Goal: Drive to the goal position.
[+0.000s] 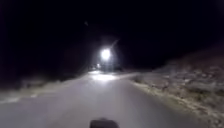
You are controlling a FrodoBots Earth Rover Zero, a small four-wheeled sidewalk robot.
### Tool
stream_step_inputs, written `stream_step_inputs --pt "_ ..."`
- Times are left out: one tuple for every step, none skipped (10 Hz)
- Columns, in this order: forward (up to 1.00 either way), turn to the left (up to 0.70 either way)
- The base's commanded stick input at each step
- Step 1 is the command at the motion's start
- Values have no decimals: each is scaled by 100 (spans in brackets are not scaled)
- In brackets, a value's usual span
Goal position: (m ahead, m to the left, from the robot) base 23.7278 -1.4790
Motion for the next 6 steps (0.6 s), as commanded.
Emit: stream_step_inputs --pt "85 0" --pt "85 0" --pt "85 0" --pt "85 0" --pt "85 0" --pt "85 0"
